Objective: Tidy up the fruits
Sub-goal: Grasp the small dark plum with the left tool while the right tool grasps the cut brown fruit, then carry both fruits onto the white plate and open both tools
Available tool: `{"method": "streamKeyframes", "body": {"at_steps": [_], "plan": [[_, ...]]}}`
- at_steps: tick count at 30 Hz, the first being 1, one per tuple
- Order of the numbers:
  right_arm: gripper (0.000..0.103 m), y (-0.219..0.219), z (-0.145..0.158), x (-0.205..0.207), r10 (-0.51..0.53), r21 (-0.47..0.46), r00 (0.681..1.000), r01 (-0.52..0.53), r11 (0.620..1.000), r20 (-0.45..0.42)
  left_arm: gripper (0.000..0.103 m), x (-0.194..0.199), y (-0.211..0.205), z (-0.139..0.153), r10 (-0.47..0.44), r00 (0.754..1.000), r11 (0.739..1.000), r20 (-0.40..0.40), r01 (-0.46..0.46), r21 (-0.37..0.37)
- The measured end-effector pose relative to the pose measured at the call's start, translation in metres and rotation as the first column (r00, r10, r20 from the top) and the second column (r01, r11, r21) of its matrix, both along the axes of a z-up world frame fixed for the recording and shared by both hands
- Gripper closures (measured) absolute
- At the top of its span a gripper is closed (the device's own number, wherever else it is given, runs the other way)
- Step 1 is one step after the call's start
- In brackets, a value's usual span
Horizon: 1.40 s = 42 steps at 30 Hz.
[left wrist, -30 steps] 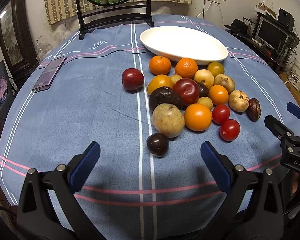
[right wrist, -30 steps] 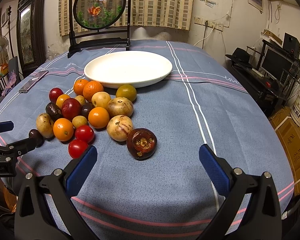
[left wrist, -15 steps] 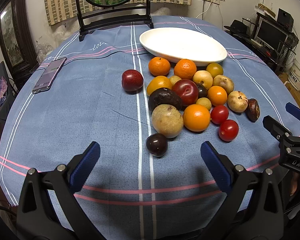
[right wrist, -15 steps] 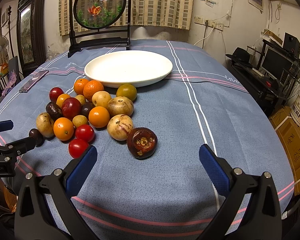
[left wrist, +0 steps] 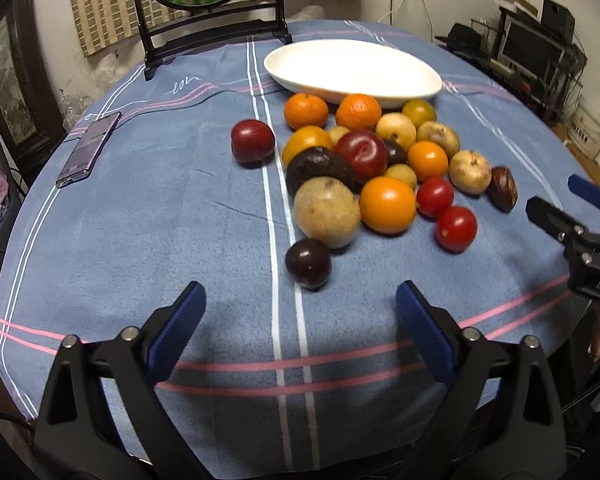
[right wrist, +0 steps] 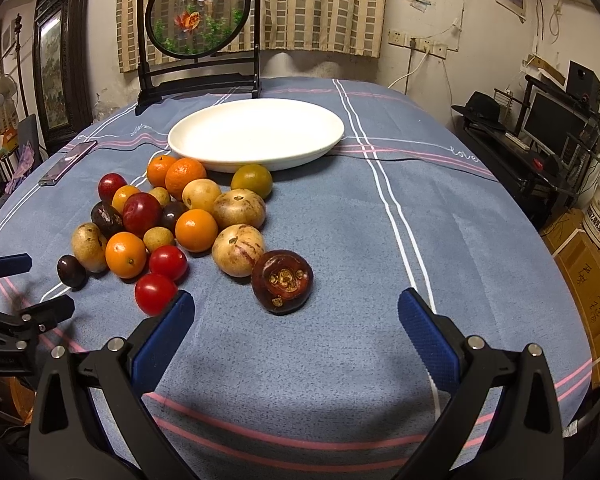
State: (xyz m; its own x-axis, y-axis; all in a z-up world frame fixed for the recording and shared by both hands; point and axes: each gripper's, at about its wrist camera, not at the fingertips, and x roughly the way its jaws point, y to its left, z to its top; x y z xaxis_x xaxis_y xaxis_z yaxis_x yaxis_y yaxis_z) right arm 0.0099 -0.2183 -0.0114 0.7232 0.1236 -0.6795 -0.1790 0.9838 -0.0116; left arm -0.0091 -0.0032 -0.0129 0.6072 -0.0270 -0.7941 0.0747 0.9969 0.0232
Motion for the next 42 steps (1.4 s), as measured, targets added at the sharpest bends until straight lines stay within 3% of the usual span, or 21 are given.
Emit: {"method": "streamKeyframes", "body": {"at_steps": [3, 5, 6, 7, 8, 9, 11, 16, 20, 23, 28, 32, 42], "plan": [[0.001, -0.002, -0.001, 0.001, -0.003, 0.003, 1.000, 0.003, 1.000, -0.007, 0.022, 0.004, 0.002, -0.002, -0.005, 0.999, 0.999, -0.036, 0.004, -0.039], [0.001, -0.004, -0.001, 0.001, -0.007, 0.006, 1.000, 0.007, 1.000, -0.007, 0.034, 0.007, 0.004, -0.005, -0.014, 0.999, 0.997, -0.041, 0.011, -0.079], [0.001, -0.004, -0.001, 0.001, -0.009, 0.006, 1.000, 0.009, 1.000, -0.007, 0.046, 0.009, 0.005, -0.007, -0.019, 0.999, 0.995, -0.040, 0.015, -0.104], [0.001, -0.005, -0.002, 0.000, -0.009, 0.007, 1.000, 0.010, 1.000, -0.007, 0.058, 0.012, 0.006, -0.010, -0.020, 0.999, 0.996, -0.040, 0.017, -0.087], [0.001, -0.005, -0.001, 0.001, -0.009, 0.008, 1.000, 0.009, 1.000, -0.009, 0.060, 0.015, 0.008, -0.013, -0.015, 0.998, 0.996, -0.060, 0.009, -0.089], [0.001, -0.004, -0.001, 0.001, -0.008, 0.008, 1.000, 0.008, 1.000, -0.011, 0.071, 0.016, 0.010, -0.013, -0.006, 0.999, 0.996, -0.054, 0.001, -0.088], [0.001, -0.003, -0.002, 0.001, 0.002, 0.010, 1.000, -0.001, 1.000, -0.018, 0.076, 0.021, 0.012, -0.014, -0.009, 0.998, 0.996, -0.059, 0.004, -0.087], [0.001, 0.000, -0.001, 0.002, 0.020, -0.030, 1.000, -0.020, 0.999, -0.011, 0.077, 0.024, 0.014, -0.014, -0.024, 0.998, 0.992, -0.063, 0.016, -0.129], [0.004, -0.003, -0.007, 0.009, 0.030, -0.070, 0.998, -0.034, 0.997, -0.057, 0.077, 0.022, 0.015, -0.013, -0.027, 0.997, 0.988, -0.075, 0.016, -0.151], [0.021, -0.007, -0.012, 0.019, 0.057, -0.054, 0.993, -0.063, 0.997, -0.104, 0.077, 0.024, 0.014, -0.014, -0.025, 0.997, 0.989, -0.075, 0.014, -0.144], [0.028, 0.003, -0.021, 0.035, 0.107, -0.030, 0.983, -0.112, 0.993, -0.149, 0.076, 0.026, 0.013, -0.014, -0.024, 0.997, 0.990, -0.076, 0.013, -0.140], [0.061, 0.011, -0.026, 0.043, 0.125, -0.012, 0.979, -0.129, 0.992, -0.164, 0.076, 0.027, 0.013, -0.014, -0.026, 0.997, 0.990, -0.078, 0.015, -0.137], [0.062, -0.006, -0.008, 0.025, 0.131, 0.025, 0.986, -0.129, 0.991, -0.105, 0.076, 0.017, 0.019, -0.007, -0.044, 0.998, 0.990, -0.048, 0.037, -0.133]]}}
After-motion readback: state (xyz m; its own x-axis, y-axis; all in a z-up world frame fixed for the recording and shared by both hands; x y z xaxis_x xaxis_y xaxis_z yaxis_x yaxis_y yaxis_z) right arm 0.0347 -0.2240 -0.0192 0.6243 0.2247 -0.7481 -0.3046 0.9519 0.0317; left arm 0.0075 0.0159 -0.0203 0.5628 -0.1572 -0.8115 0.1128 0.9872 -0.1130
